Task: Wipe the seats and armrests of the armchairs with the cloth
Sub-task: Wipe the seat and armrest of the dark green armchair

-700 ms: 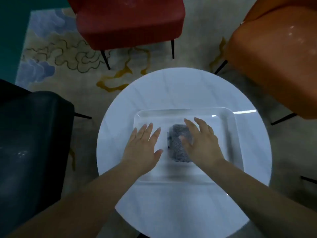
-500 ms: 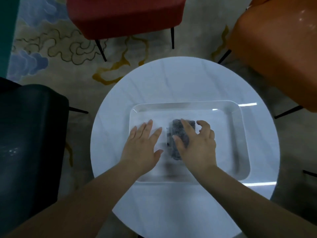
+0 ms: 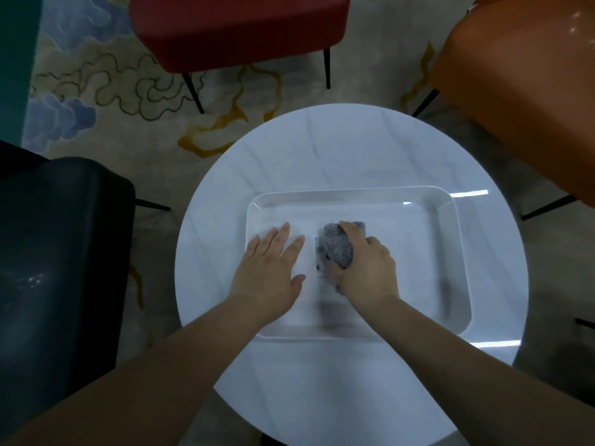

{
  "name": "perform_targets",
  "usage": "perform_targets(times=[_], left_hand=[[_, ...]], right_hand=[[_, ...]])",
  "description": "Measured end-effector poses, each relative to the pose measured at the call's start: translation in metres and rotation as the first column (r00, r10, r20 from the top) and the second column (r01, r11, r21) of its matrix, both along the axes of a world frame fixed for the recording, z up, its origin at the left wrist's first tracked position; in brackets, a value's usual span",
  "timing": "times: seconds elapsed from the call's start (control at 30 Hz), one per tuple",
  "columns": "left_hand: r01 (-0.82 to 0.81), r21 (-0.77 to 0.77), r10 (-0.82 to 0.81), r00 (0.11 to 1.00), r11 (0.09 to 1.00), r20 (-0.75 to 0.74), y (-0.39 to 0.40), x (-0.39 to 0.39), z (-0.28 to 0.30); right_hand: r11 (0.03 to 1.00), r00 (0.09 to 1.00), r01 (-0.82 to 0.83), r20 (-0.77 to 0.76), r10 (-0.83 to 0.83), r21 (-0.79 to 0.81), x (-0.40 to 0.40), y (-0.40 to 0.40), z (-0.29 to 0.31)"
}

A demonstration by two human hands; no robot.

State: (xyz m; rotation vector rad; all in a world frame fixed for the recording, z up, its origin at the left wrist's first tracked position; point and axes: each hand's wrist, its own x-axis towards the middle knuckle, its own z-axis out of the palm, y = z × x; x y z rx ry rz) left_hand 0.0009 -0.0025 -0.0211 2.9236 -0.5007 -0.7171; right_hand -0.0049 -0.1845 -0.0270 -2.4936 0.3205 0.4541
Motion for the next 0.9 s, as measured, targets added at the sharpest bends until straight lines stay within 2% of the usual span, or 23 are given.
perform_targets(times=[0.13,0.27,0.43,0.6,0.73,0.9], left_hand=[[-0.02,-0.009,0.02,1.0,1.0,-0.007,0.006,-0.003,0.021],[-0.104,0.004,0.104,0.995,0.995,-0.003,0.019,-0.007,0.052],[-0.265,-0.017,0.265,0.963,0.964,0.045,0.048,-0.028,0.095],[-0.421,0.006,0.418,0.903,0.907,0.097,0.097,-0.058,0.128],[-0.549,0.027,0.541,0.83,0.835,0.135,0.145,-0.083,0.148],[-0.614,0.026,0.607,0.785,0.789,0.127,0.22,-0.119,0.159]], right_hand=[[0.949,0.989,0.149,-0.02,-0.149,0.278,0.005,-0.006,0.018],[0.925,0.991,0.114,0.029,-0.134,0.363,0.01,-0.006,0.049],[0.899,0.999,0.013,0.029,-0.028,0.437,0.013,0.014,0.097],[0.885,0.984,-0.175,0.063,0.164,0.432,0.018,0.055,0.136],[0.851,0.964,-0.264,0.106,0.242,0.455,0.019,0.105,0.152],[0.839,0.91,-0.413,0.192,0.367,0.353,0.02,0.185,0.16]])
